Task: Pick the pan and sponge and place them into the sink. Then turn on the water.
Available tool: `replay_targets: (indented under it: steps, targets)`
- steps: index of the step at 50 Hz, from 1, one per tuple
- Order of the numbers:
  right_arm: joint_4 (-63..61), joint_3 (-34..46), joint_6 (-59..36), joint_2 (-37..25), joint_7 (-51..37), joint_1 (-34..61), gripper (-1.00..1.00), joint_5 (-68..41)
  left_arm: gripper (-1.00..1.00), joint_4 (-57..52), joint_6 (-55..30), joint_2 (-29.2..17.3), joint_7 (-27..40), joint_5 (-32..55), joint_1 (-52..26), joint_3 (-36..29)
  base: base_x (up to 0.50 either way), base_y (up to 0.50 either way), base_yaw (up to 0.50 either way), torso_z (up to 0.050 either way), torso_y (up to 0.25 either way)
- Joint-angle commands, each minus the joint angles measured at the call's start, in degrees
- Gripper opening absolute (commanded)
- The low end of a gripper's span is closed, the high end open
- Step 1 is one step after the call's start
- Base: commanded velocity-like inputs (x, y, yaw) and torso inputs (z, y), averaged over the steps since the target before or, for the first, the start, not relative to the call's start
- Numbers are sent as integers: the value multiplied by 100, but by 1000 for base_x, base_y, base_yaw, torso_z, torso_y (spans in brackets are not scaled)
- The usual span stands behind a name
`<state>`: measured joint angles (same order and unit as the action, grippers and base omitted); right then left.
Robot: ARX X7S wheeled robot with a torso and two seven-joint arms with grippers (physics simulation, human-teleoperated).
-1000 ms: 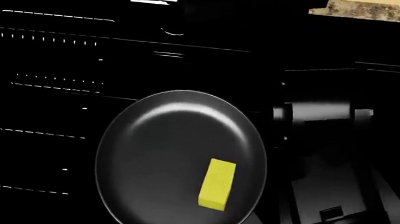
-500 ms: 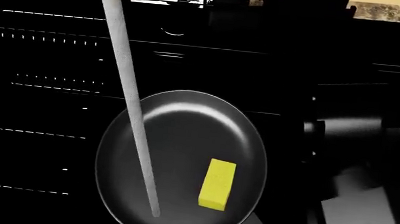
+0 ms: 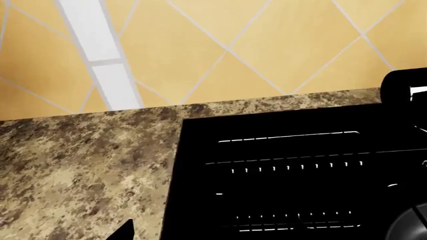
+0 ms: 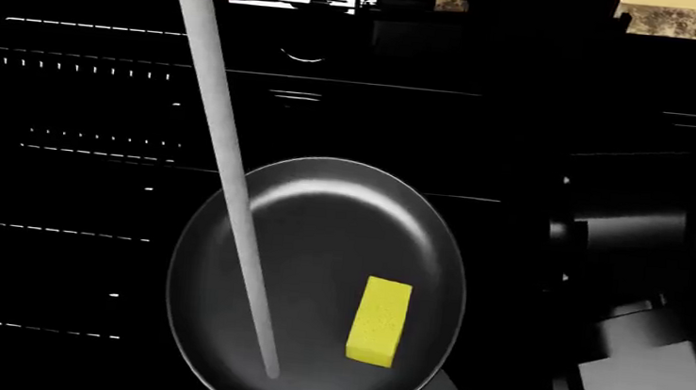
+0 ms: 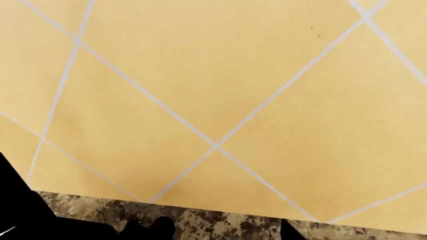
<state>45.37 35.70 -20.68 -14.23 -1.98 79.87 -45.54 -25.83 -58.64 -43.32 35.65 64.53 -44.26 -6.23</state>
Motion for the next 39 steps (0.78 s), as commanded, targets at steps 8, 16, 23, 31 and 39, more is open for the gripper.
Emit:
replay_targets:
  steps: [8, 16, 23, 31, 39]
  targets:
    - [-975, 26, -516, -244, -306, -91, 100, -21, 100, 131, 30, 45, -19, -137, -47, -16, 0, 0, 0, 0, 0]
    - [-1662, -1, -814, -409, -529, -42, 100, -165, 100, 139, 51, 42, -33, -146, -48, -30, 0, 0, 0, 0, 0]
    - [-2198, -22, -1066, -603, -754, -84, 100, -277, 100, 145, 66, 27, -64, -152, -61, -45, 0, 0, 0, 0, 0]
    - [-3253, -44, -2105, -1164, -1225, -63, 100, -748, 100, 135, 56, -10, -37, -93, -45, 6, 0, 0, 0, 0, 0]
    - [-4815, -461, -3313, -1915, -2041, -173, 100, -1887, 100, 259, -122, 67, 47, -49, -355, -113, 0, 0, 0, 0, 0]
